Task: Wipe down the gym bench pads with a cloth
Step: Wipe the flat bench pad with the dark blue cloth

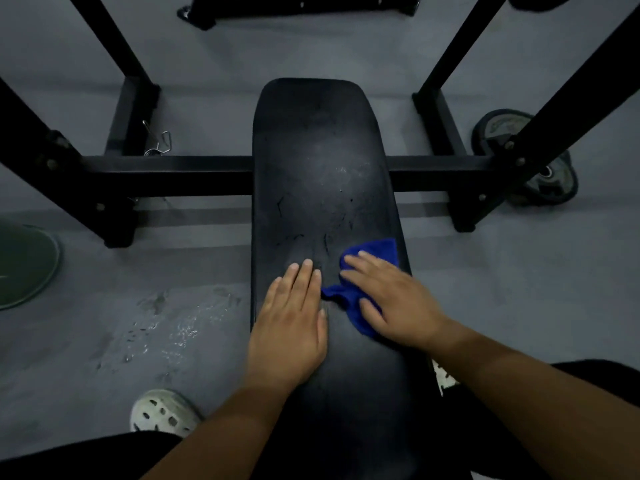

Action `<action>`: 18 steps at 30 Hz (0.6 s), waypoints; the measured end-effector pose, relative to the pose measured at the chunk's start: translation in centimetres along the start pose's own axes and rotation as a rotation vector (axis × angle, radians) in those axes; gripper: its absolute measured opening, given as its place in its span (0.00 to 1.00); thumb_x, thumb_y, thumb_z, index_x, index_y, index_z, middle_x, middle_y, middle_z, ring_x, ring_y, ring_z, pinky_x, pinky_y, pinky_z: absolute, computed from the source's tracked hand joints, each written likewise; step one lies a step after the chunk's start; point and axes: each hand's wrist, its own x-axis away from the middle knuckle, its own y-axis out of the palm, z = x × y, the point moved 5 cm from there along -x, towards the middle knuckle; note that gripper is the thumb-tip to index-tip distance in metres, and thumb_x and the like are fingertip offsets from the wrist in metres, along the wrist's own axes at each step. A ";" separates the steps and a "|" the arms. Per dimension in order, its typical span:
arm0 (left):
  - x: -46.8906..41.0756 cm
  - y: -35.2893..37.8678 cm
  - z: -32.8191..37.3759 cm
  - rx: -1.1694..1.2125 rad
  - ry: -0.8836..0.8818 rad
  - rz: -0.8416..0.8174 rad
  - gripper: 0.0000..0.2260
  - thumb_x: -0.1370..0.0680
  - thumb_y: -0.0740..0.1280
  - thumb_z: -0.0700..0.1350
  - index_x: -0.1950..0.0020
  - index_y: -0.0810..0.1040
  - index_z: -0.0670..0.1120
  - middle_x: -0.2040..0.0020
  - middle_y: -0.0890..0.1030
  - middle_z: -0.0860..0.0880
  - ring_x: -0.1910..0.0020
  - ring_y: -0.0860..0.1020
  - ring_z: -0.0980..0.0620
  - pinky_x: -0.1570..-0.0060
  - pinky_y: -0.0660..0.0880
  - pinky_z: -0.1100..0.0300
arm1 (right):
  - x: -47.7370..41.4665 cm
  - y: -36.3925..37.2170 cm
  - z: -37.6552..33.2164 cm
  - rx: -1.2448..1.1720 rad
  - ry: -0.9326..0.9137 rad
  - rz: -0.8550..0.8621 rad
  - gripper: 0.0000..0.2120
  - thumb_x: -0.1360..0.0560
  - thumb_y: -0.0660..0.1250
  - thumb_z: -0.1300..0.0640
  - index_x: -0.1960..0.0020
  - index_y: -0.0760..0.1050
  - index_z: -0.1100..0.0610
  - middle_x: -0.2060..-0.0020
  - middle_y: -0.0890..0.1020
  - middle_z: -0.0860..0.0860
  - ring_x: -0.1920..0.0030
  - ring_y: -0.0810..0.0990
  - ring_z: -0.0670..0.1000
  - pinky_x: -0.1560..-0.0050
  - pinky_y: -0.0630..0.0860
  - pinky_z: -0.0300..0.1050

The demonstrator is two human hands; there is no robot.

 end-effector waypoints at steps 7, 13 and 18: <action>-0.1 -0.3 -0.3 -0.017 0.015 -0.027 0.26 0.20 0.54 0.51 0.25 0.70 0.41 0.23 0.66 0.43 0.23 0.63 0.47 0.25 0.62 0.48 | -0.9 1.6 -5.1 -0.151 0.197 0.046 0.28 0.23 0.54 0.49 0.25 0.68 0.56 0.23 0.65 0.51 0.22 0.58 0.52 0.22 0.54 0.52; 0.1 -0.2 0.1 -0.039 -0.013 -0.017 0.26 0.19 0.52 0.52 0.22 0.66 0.43 0.21 0.64 0.46 0.22 0.60 0.48 0.23 0.59 0.49 | -1.9 -0.4 2.0 -0.107 0.266 0.146 0.27 0.24 0.58 0.50 0.26 0.70 0.54 0.24 0.67 0.51 0.22 0.60 0.54 0.22 0.56 0.51; -1.4 -0.3 -0.4 -0.035 0.005 -0.031 0.27 0.21 0.54 0.52 0.23 0.68 0.43 0.22 0.65 0.46 0.23 0.63 0.47 0.24 0.59 0.50 | 0.0 1.4 -0.9 -0.075 0.129 0.143 0.24 0.19 0.53 0.46 0.26 0.70 0.51 0.24 0.67 0.49 0.22 0.59 0.52 0.24 0.53 0.48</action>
